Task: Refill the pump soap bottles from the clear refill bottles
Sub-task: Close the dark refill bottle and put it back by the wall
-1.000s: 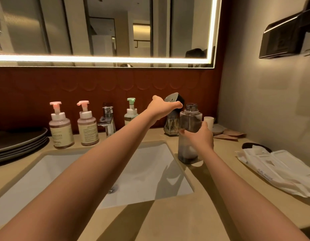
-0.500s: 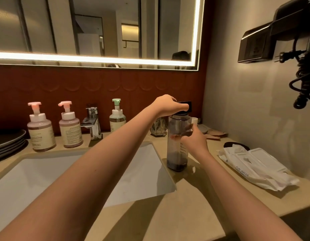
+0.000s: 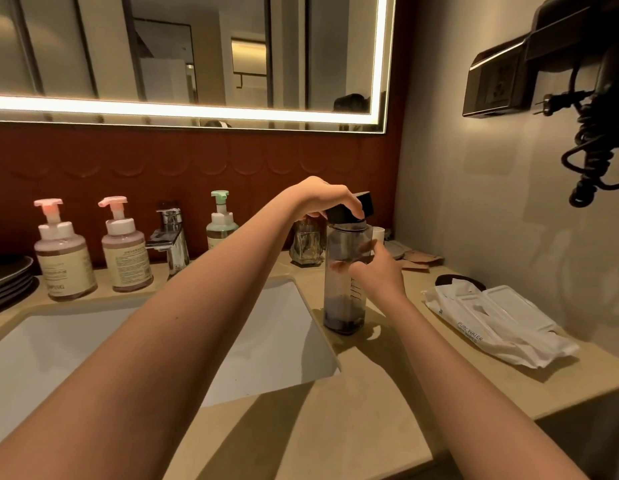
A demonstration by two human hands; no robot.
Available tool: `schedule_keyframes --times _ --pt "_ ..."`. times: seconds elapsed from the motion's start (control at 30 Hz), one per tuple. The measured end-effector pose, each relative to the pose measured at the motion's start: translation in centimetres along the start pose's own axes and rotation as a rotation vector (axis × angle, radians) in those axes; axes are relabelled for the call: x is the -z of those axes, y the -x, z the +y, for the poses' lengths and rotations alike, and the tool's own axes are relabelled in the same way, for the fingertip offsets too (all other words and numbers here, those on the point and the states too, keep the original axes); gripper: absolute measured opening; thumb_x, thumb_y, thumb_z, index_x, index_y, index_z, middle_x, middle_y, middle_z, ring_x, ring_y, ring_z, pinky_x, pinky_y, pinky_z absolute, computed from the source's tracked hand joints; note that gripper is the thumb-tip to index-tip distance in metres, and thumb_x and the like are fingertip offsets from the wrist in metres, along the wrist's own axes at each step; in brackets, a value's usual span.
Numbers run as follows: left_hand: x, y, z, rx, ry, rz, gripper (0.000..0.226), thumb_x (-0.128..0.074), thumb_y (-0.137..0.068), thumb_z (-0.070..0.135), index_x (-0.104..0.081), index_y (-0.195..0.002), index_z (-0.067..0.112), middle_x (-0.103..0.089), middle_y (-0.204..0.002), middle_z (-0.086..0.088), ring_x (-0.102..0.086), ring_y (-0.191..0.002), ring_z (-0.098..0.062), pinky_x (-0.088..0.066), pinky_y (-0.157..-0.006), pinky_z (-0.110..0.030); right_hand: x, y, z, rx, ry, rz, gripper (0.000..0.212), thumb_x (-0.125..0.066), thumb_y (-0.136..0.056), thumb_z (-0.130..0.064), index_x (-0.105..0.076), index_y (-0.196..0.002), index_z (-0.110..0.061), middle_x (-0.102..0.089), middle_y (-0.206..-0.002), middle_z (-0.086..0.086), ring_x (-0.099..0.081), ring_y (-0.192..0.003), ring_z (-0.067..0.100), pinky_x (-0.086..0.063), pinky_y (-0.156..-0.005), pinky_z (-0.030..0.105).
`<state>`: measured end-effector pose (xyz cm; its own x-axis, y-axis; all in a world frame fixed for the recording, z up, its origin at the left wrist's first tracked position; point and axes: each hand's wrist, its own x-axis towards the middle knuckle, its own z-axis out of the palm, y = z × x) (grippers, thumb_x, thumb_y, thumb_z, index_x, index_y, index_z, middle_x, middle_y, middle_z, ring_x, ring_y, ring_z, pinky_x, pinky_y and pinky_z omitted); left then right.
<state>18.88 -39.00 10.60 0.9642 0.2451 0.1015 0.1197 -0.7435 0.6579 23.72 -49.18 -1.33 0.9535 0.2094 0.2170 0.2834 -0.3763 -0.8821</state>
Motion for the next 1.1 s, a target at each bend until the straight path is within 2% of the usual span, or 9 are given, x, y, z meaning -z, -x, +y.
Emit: schedule_keyframes --times 0.17,0.23,0.5,0.63,0.7,0.8,0.87,1.0,1.1 --pt "-0.1 0.0 0.6 -0.063 -0.05 0.028 0.044 -0.07 -0.076 0.024 -0.059 -0.119 0.021 -0.05 -0.108 0.002 -0.048 -0.095 -0.018 -0.039 -0.059 -0.023 0.2 0.0 -0.2 0.017 0.016 -0.005 0.059 -0.063 -0.086 -0.022 -0.038 -0.139 -0.02 -0.049 -0.135 0.004 -0.045 -0.123 0.025 -0.045 -0.094 0.04" --pt "0.0 0.1 0.7 -0.032 -0.041 -0.005 0.052 -0.068 -0.076 0.02 -0.054 -0.126 0.02 -0.05 -0.116 -0.001 -0.05 -0.096 -0.021 -0.04 -0.069 -0.027 0.2 0.1 -0.1 0.017 0.016 -0.007 0.059 -0.063 -0.086 -0.021 -0.038 -0.138 -0.02 -0.049 -0.135 0.003 -0.045 -0.123 0.025 -0.046 -0.095 0.04" --pt "0.0 -0.6 1.0 -0.027 -0.143 -0.088 0.067 -0.05 -0.081 -0.006 -0.042 -0.138 0.028 -0.044 -0.134 -0.007 -0.045 -0.104 -0.022 -0.039 -0.08 -0.034 0.1 -0.2 -0.2 -0.016 -0.036 -0.034 0.073 -0.071 -0.078 -0.026 -0.034 -0.141 -0.022 -0.047 -0.138 0.003 -0.042 -0.126 0.027 -0.044 -0.099 0.046" --pt "0.3 -0.9 1.1 -0.098 -0.171 -0.116 0.074 -0.033 -0.079 -0.02 -0.053 -0.125 0.033 -0.041 -0.136 -0.002 -0.041 -0.105 -0.024 -0.041 -0.069 -0.029 0.3 -0.3 -0.1 -0.038 -0.087 -0.066 0.072 -0.077 -0.073 -0.027 -0.04 -0.134 -0.02 -0.05 -0.133 0.003 -0.044 -0.124 0.027 -0.041 -0.101 0.049" --pt "0.5 -0.8 0.9 -0.106 -0.091 -0.172 0.073 -0.029 -0.076 -0.022 -0.057 -0.115 0.034 -0.04 -0.134 -0.002 -0.042 -0.111 -0.027 -0.044 -0.071 -0.029 0.3 -0.4 -0.1 -0.049 -0.114 -0.07 0.068 -0.074 -0.076 -0.023 -0.04 -0.134 -0.019 -0.05 -0.133 0.003 -0.043 -0.124 0.027 -0.041 -0.101 0.048" --pt "0.5 -0.5 1.1 -0.122 -0.025 -0.247 0.051 -0.037 -0.077 -0.011 -0.058 -0.101 0.029 -0.04 -0.131 -0.004 -0.036 -0.122 -0.029 -0.039 -0.098 -0.048 0.0 -0.6 -0.1 -0.05 -0.097 -0.064 0.061 -0.07 -0.081 -0.022 -0.041 -0.135 -0.018 -0.05 -0.134 0.003 -0.044 -0.124 0.028 -0.042 -0.1 0.047" --pt "0.4 -0.3 1.4 -0.15 0.016 -0.236 0.027 -0.043 -0.082 0.005 -0.06 -0.087 0.025 -0.044 -0.123 -0.005 -0.04 -0.117 -0.029 -0.031 -0.103 -0.049 -0.1 -0.6 -0.1 -0.045 -0.088 -0.065 0.058 -0.073 -0.08 -0.024 -0.044 -0.131 -0.018 -0.053 -0.129 0.002 -0.047 -0.12 0.026 -0.045 -0.097 0.043" --pt "0.1 -0.2 2.1 -0.211 -0.005 -0.132 0.02 -0.044 -0.091 0.025 -0.057 -0.077 0.018 -0.056 -0.096 -0.003 -0.049 -0.089 -0.018 -0.037 -0.076 -0.027 -0.2 -0.8 0.1 -0.078 -0.156 -0.087 0.057 -0.078 -0.073 -0.021 -0.051 -0.123 -0.018 -0.058 -0.116 -0.001 -0.051 -0.11 0.022 -0.048 -0.085 0.037" --pt "-0.7 -0.1 2.4 -0.303 0.041 -0.093 0.021 -0.045 -0.096 0.028 -0.06 -0.084 0.018 -0.063 -0.07 0.001 -0.06 -0.08 -0.01 -0.032 -0.074 -0.017 -0.7 -0.9 0.3 -0.091 -0.06 -0.055 0.047 -0.073 -0.079 -0.029 -0.051 -0.12 -0.023 -0.058 -0.115 -0.003 -0.054 -0.104 0.02 -0.046 -0.071 0.027"
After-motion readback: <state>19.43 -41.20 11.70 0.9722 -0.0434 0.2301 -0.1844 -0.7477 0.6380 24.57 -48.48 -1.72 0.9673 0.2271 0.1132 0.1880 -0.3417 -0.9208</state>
